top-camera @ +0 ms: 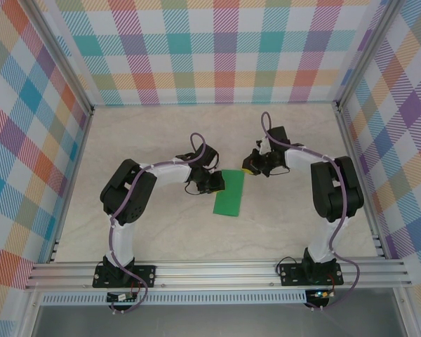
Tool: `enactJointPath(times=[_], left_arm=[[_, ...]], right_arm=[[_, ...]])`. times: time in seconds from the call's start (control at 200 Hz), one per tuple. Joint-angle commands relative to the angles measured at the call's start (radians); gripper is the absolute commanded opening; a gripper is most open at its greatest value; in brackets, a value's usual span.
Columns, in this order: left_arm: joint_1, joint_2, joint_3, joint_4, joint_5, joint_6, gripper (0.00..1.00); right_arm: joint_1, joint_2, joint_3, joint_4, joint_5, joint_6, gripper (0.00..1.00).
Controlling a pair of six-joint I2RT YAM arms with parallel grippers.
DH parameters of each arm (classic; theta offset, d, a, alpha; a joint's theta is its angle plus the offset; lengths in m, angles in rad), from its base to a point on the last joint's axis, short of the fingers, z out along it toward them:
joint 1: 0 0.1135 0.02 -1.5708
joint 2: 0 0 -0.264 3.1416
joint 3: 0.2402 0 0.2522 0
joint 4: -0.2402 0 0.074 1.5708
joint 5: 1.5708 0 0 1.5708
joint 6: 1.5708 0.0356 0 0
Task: Fold a paper plane with a square sheet of paper (pick it up from the middle)
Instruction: First fold in half a square sheet of paper at the center of the table.
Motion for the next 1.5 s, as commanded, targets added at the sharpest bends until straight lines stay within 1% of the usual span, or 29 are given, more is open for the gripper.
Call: enactJointPath(times=[0.0,0.15,0.325,0.47,0.62,0.695,0.76,0.86,1.01,1.23,1.305,1.395,1.495], left_arm=[[-0.005,0.027,0.001,-0.077,-0.007,0.02,0.13],[-0.005,0.025,0.002,-0.076,-0.005,0.021,0.13],[-0.005,0.027,0.005,-0.077,-0.005,0.021,0.13],[-0.005,0.028,0.004,-0.077,-0.004,0.019,0.13],[-0.005,0.026,0.005,-0.082,-0.003,0.02,0.13],[-0.005,0.027,0.005,-0.081,-0.002,0.02,0.13],[-0.005,0.028,0.005,-0.082,-0.002,0.021,0.13],[-0.005,0.026,0.003,-0.081,-0.002,0.02,0.13],[-0.005,0.026,0.005,-0.081,-0.003,0.02,0.13],[-0.006,0.025,0.009,-0.081,0.0,0.018,0.13],[-0.007,0.024,0.009,-0.083,0.0,0.018,0.13],[-0.007,0.025,0.009,-0.082,0.001,0.017,0.13],[-0.007,0.024,0.011,-0.079,0.001,0.015,0.13]], right_arm=[[0.039,0.0,-0.063,0.012,-0.018,0.022,0.0],[0.043,0.027,-0.128,0.05,0.002,0.03,0.0],[0.043,0.031,-0.141,0.021,0.021,0.009,0.0],[0.047,-0.033,-0.134,-0.011,-0.003,-0.007,0.0],[0.067,-0.128,-0.199,0.009,-0.001,0.011,0.0],[0.088,-0.132,-0.24,0.047,-0.031,0.028,0.0],[0.104,-0.124,-0.266,0.057,-0.012,0.037,0.0],[0.119,-0.101,-0.304,0.096,-0.018,0.047,0.0],[0.121,-0.084,-0.329,0.08,0.006,0.033,0.0],[0.131,-0.192,-0.324,0.026,-0.006,0.016,0.0],[0.144,-0.222,-0.335,0.035,-0.025,0.023,0.0],[0.168,-0.219,-0.359,0.077,-0.057,0.047,0.0],[0.189,-0.196,-0.395,0.1,-0.031,0.063,0.0]])
